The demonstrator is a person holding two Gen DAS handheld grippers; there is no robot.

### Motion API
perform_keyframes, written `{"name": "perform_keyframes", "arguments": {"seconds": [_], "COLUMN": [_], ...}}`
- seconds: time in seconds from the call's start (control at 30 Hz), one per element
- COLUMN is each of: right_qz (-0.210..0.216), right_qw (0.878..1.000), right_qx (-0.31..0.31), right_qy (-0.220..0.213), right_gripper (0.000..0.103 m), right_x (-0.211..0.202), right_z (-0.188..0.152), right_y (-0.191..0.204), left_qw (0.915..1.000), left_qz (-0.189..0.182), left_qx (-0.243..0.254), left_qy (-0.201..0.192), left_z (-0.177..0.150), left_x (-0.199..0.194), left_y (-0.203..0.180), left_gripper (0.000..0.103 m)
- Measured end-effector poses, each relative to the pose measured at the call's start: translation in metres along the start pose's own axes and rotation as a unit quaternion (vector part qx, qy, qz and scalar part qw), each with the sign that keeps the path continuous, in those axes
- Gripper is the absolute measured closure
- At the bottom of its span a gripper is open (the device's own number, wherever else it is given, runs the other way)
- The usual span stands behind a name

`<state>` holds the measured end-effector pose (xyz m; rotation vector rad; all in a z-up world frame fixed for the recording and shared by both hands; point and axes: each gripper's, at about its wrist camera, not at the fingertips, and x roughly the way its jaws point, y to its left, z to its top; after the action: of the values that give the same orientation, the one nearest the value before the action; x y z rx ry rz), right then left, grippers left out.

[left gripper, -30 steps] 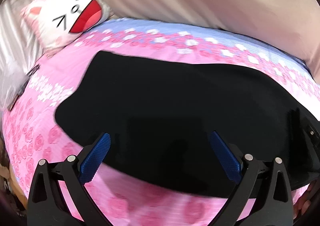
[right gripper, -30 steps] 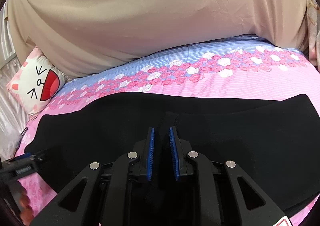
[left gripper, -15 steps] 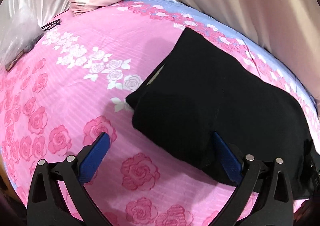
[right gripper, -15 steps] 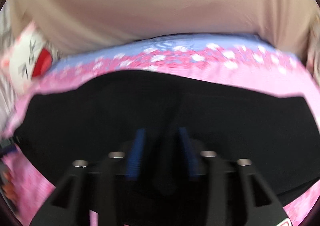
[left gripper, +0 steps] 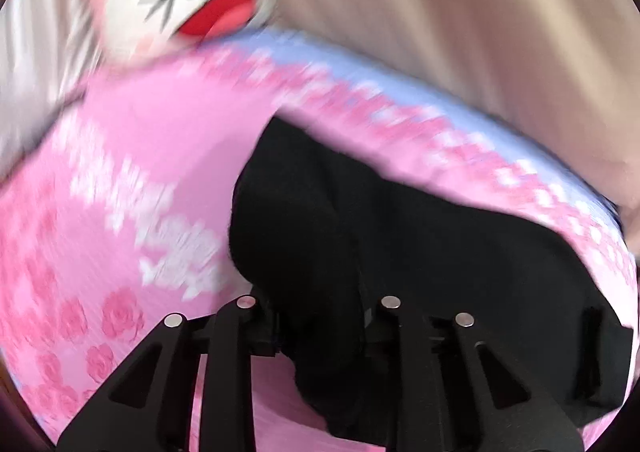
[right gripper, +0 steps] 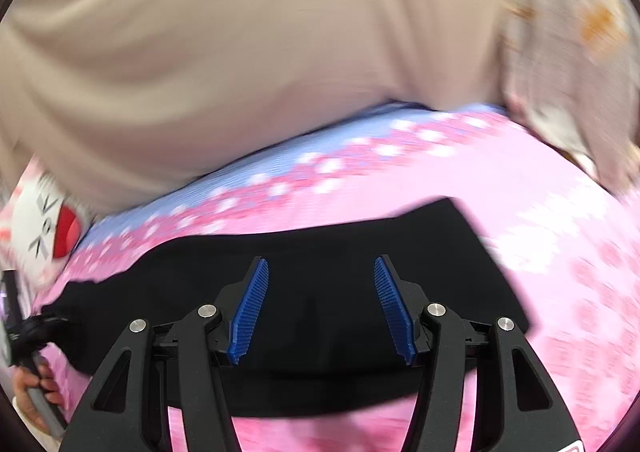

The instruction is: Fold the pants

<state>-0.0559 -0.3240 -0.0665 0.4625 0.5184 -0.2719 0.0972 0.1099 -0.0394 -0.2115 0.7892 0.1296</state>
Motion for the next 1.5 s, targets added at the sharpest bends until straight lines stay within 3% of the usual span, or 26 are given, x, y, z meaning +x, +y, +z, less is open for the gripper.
{"name": "perform_keyframes", "arguments": {"seconds": [0.07,0.13,0.27,0.33,0.4,0.47,0.5,0.53,0.67,0.77,0.87,0.93,0.97,1.07,1.2,1.27,1.37,1.4,1.43,1.5], "right_qz": [-0.008,-0.017,-0.013,-0.016,-0.020,-0.019,-0.010,0.007,0.048,0.051,0.101,0.136,0.146,0.140,0.106,0.093,0.092,0.099,0.104,0.130], "right_qw": [1.000,0.998,0.996,0.995,0.994,0.992,0.991,0.988,0.985,0.991,0.990,0.987,0.986,0.986,0.982,0.985,0.985,0.984,0.984,0.984], "right_qx": [0.026,0.053,0.093,0.101,0.110,0.125,0.136,0.152,0.165,0.119,0.091,0.064,0.048,-0.002,0.000,-0.003,-0.021,-0.027,-0.025,-0.011], "right_qy": [-0.001,-0.007,-0.010,-0.003,0.003,0.007,0.008,0.009,0.024,0.029,0.040,0.053,0.059,0.088,0.156,0.145,0.147,0.147,0.145,0.125], "right_gripper": [0.048,0.048,0.048,0.048,0.048,0.048,0.048,0.047,0.047,0.047,0.044,0.030,0.030,0.029,0.029,0.028,0.059,0.079,0.088,0.090], "right_x": [-0.004,-0.008,-0.012,-0.011,-0.013,-0.016,-0.017,-0.017,-0.010,-0.008,-0.006,-0.001,0.003,0.031,0.078,0.084,0.087,0.085,0.083,0.065], "right_z": [-0.001,-0.003,-0.008,-0.012,-0.017,-0.023,-0.025,-0.027,-0.025,-0.014,-0.002,0.005,0.007,0.009,-0.004,-0.011,-0.020,-0.020,-0.017,0.005], "right_y": [-0.030,-0.061,-0.107,-0.122,-0.140,-0.157,-0.163,-0.170,-0.175,-0.151,-0.119,-0.088,-0.074,-0.031,-0.010,-0.001,0.020,0.026,0.027,0.022], "left_qw": [0.9988,0.9925,0.9679,0.9509,0.9355,0.9315,0.9287,0.9242,0.9157,0.9252,0.9478,0.9618,0.9684,0.9791,0.9857,0.9876,0.9889,0.9894,0.9900,0.9907], "left_qz": [-0.028,-0.066,-0.149,-0.191,-0.201,-0.191,-0.185,-0.189,-0.200,-0.188,-0.133,-0.090,-0.071,-0.033,-0.004,-0.002,-0.003,-0.006,-0.012,-0.031], "left_qx": [0.032,0.086,0.191,0.242,0.286,0.303,0.317,0.330,0.345,0.323,0.279,0.247,0.228,0.190,0.158,0.151,0.146,0.143,0.140,0.132], "left_qy": [-0.025,-0.058,-0.067,-0.022,0.049,0.060,0.049,0.032,-0.048,-0.068,-0.077,-0.076,-0.072,-0.066,-0.058,-0.043,-0.026,-0.021,-0.013,0.005], "left_z": [0.007,0.009,-0.025,-0.065,-0.113,-0.143,-0.159,-0.170,-0.181,-0.153,-0.112,-0.087,-0.075,-0.056,-0.047,-0.048,-0.050,-0.050,-0.048,-0.044], "left_x": [-0.029,-0.067,-0.113,-0.109,-0.092,-0.089,-0.098,-0.110,-0.153,-0.158,-0.139,-0.120,-0.110,-0.093,-0.077,-0.066,-0.054,-0.050,-0.046,-0.040], "left_y": [-0.036,-0.090,-0.214,-0.280,-0.335,-0.361,-0.370,-0.377,-0.385,-0.365,-0.323,-0.290,-0.270,-0.218,-0.161,-0.142,-0.123,-0.122,-0.120,-0.123], "left_gripper": [0.081,0.080,0.076,0.058,0.034,0.033,0.024,0.012,0.009,0.006,0.006,0.006,0.006,0.006,0.006,0.006,0.006,0.006,0.006,0.006]}}
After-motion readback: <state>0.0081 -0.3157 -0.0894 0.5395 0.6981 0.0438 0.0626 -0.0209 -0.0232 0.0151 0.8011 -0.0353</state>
